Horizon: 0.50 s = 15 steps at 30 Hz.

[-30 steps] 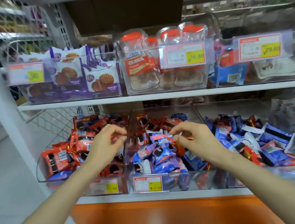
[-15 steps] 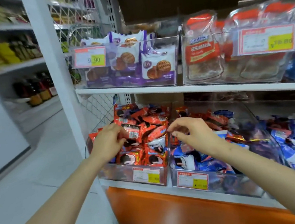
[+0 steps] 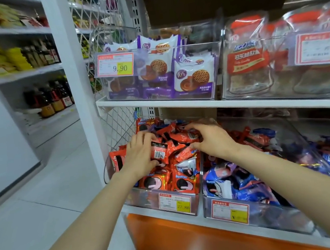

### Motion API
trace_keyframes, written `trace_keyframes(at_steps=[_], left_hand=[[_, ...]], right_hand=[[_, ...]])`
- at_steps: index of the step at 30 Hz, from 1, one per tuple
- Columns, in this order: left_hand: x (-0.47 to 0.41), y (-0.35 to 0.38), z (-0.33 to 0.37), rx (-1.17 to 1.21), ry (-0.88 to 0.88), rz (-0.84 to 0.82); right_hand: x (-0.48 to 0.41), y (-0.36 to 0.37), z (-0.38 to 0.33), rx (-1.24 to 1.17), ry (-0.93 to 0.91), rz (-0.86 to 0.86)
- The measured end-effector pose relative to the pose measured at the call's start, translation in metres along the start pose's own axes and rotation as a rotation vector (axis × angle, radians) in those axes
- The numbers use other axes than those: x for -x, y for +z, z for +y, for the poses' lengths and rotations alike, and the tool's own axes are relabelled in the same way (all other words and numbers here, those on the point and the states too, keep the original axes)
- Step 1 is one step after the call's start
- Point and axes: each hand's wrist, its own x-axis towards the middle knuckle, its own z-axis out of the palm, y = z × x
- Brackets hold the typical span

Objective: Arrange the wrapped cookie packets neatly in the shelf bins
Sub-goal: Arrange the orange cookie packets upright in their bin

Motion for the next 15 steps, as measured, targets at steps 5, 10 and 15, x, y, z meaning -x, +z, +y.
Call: trace_keyframes(at_steps=[5, 10, 15], left_hand=[[-0.002, -0.004, -0.005, 0.12, -0.063, 0.088], [-0.001, -0.005, 0.0, 0.017, 0.047, -0.063], [0.001, -0.006, 0.001, -0.077, 0.059, -0.268]], right_hand=[[-0.011, 0.005, -0.004, 0.005, 0.026, -0.08], [-0.008, 0.01, -0.001, -0.005, 0.01, -0.11], [-0.005, 0.01, 0.003, 0.026, -0.008, -0.127]])
